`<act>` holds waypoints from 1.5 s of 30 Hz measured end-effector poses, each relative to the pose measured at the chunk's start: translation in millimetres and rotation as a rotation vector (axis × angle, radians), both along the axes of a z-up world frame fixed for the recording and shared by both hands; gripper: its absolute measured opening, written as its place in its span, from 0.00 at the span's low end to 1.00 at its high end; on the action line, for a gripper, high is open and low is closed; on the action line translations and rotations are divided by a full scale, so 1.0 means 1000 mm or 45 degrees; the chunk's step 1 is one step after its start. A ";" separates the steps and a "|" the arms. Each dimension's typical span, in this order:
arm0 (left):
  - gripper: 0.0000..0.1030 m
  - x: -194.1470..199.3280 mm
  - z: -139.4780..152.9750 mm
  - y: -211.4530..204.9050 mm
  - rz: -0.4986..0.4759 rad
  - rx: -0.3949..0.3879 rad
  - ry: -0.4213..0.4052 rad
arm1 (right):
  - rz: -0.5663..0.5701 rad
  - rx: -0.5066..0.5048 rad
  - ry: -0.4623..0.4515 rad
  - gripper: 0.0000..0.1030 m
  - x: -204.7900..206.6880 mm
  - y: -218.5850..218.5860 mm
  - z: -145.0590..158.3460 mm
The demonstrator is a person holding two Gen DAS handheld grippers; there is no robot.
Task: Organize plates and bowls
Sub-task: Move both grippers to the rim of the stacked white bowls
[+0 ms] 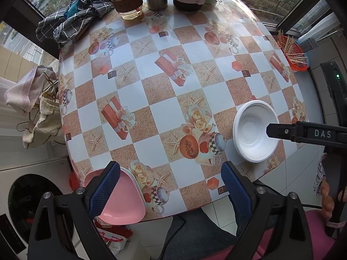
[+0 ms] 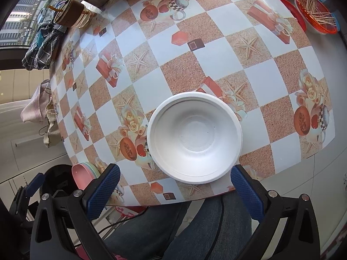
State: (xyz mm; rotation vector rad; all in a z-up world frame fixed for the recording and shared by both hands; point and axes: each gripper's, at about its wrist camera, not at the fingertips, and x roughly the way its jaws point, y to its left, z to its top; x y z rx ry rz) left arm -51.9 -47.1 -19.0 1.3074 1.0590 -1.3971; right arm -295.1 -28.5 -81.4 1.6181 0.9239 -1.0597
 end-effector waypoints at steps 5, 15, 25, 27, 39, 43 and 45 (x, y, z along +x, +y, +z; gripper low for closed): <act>0.93 0.005 0.001 -0.002 0.027 -0.002 0.006 | 0.022 0.003 -0.003 1.00 0.003 -0.004 -0.001; 0.93 0.006 0.000 -0.001 0.028 0.012 -0.001 | 0.014 0.044 -0.046 1.00 -0.001 -0.005 -0.010; 0.93 -0.004 -0.018 0.003 0.046 0.106 -0.028 | -0.067 0.064 -0.109 1.00 -0.020 0.003 -0.024; 0.93 -0.009 -0.023 0.004 0.034 0.125 -0.035 | -0.097 0.061 -0.104 1.00 -0.029 0.006 -0.027; 0.93 -0.076 -0.073 0.002 -0.043 0.209 -0.033 | -0.144 0.101 0.106 1.00 -0.089 0.034 -0.051; 0.93 -0.105 -0.098 -0.004 -0.054 0.177 -0.063 | -0.025 0.074 0.148 1.00 -0.084 0.028 -0.061; 0.93 -0.115 -0.110 -0.005 -0.054 0.150 -0.097 | 0.038 0.064 0.154 1.00 -0.078 0.023 -0.069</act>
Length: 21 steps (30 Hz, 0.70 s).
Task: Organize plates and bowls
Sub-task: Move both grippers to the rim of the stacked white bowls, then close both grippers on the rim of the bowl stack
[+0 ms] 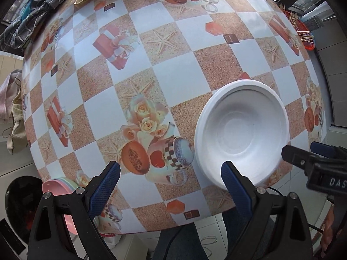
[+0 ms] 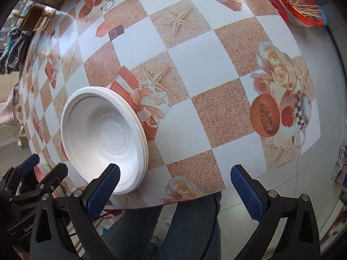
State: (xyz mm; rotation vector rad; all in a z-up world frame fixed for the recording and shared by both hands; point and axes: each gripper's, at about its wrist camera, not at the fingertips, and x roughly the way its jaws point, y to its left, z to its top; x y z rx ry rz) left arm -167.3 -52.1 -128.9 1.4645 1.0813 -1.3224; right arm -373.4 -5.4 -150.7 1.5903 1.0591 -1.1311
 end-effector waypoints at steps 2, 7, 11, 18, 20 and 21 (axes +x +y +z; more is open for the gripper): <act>0.93 -0.004 -0.011 -0.001 0.020 -0.016 -0.025 | 0.058 -0.003 0.024 1.00 0.004 -0.006 -0.008; 0.93 0.002 -0.033 -0.006 0.128 -0.011 -0.019 | 0.134 -0.014 0.046 1.00 0.007 -0.021 -0.023; 0.93 0.005 -0.048 -0.009 0.158 -0.019 -0.021 | 0.219 -0.019 0.069 1.00 0.012 -0.030 -0.035; 1.00 0.007 -0.060 -0.013 0.187 -0.049 0.054 | 0.275 -0.014 0.086 1.00 0.015 -0.032 -0.047; 1.00 0.012 -0.063 -0.010 0.203 -0.053 0.098 | 0.273 -0.015 0.083 1.00 0.011 -0.032 -0.046; 1.00 0.015 -0.065 -0.011 0.210 -0.048 0.120 | 0.270 -0.018 0.084 1.00 0.011 -0.032 -0.046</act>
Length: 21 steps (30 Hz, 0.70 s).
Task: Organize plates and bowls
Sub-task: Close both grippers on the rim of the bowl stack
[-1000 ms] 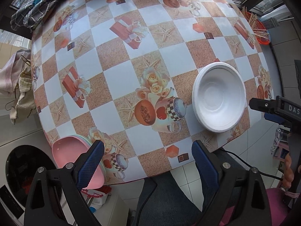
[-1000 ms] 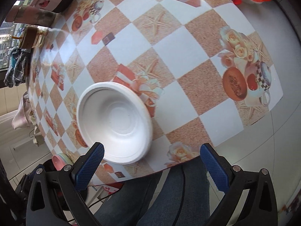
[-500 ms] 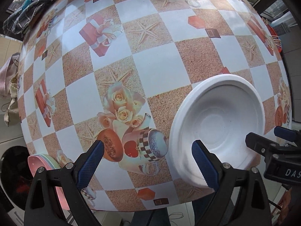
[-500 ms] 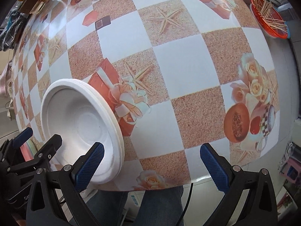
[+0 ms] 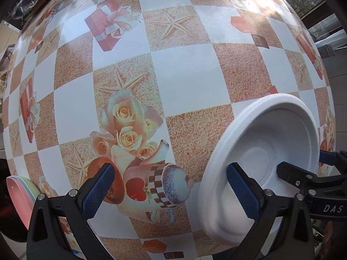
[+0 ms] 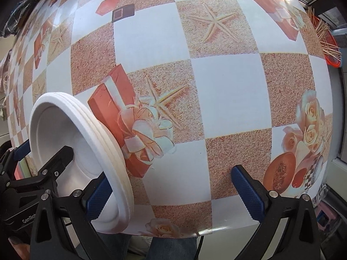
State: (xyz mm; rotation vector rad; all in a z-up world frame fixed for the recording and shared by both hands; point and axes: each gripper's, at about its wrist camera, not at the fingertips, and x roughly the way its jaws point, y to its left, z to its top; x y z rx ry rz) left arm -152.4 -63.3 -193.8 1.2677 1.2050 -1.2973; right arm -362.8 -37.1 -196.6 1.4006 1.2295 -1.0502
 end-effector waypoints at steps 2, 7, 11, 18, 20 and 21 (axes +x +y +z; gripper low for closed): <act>1.00 0.005 -0.003 0.000 0.023 0.011 0.035 | -0.021 -0.017 0.001 1.00 0.000 0.001 0.001; 1.00 0.020 -0.004 -0.005 0.057 0.001 0.040 | -0.051 -0.038 0.003 1.00 0.002 0.005 0.002; 1.00 0.025 -0.003 -0.007 0.081 0.039 0.032 | -0.058 -0.019 0.000 1.00 -0.002 0.002 0.002; 0.62 -0.002 0.006 -0.013 -0.042 0.059 0.065 | -0.021 -0.063 -0.071 0.50 0.014 -0.002 0.022; 0.45 -0.011 0.008 -0.014 -0.084 0.079 0.092 | -0.039 -0.062 -0.083 0.48 0.017 -0.002 0.023; 0.37 -0.013 0.008 -0.015 -0.088 0.096 0.111 | -0.040 -0.065 -0.078 0.47 0.018 -0.002 0.023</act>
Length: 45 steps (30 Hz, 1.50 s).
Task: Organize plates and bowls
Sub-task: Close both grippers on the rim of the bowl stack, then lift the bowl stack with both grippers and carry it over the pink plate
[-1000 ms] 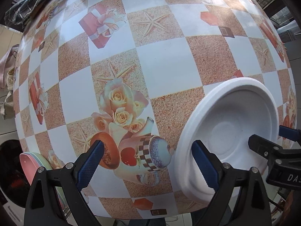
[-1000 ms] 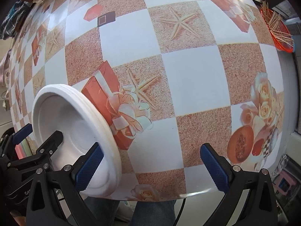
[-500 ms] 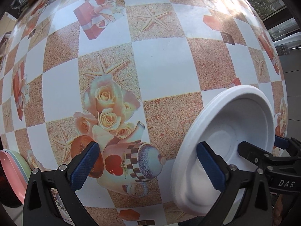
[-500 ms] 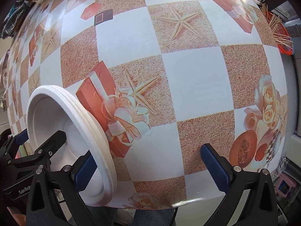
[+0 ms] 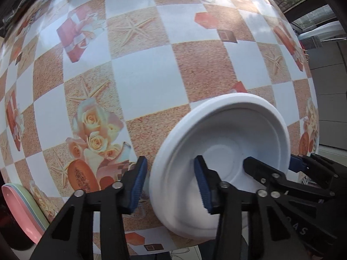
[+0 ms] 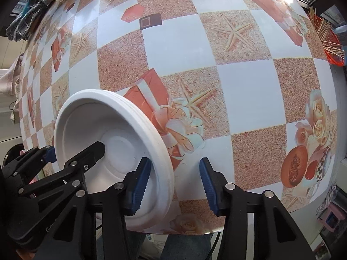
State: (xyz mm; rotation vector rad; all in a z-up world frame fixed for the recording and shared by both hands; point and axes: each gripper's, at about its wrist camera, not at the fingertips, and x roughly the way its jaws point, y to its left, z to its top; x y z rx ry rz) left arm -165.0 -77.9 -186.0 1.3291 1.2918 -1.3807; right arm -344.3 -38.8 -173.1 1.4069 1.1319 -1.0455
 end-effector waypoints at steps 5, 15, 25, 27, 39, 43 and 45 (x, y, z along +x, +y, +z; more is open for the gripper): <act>0.36 0.008 -0.004 0.006 0.013 0.039 0.006 | -0.072 0.036 -0.090 0.26 0.008 0.006 0.000; 0.37 0.066 -0.006 0.039 0.079 0.047 -0.026 | -0.004 0.093 -0.108 0.26 0.057 0.019 0.000; 0.37 0.114 -0.005 0.061 0.123 0.051 -0.059 | 0.091 0.160 -0.112 0.26 0.110 0.038 -0.001; 0.37 0.126 -0.004 0.067 0.137 0.054 -0.056 | 0.114 0.165 -0.107 0.26 0.119 0.038 0.001; 0.36 0.187 0.043 0.086 0.236 -0.027 -0.047 | 0.251 0.100 -0.085 0.26 0.195 0.019 0.036; 0.36 0.207 0.061 0.098 0.278 -0.054 -0.050 | 0.295 0.075 -0.084 0.26 0.224 0.029 0.049; 0.36 0.218 0.065 0.107 0.295 -0.070 -0.050 | 0.327 0.059 -0.082 0.26 0.237 0.030 0.056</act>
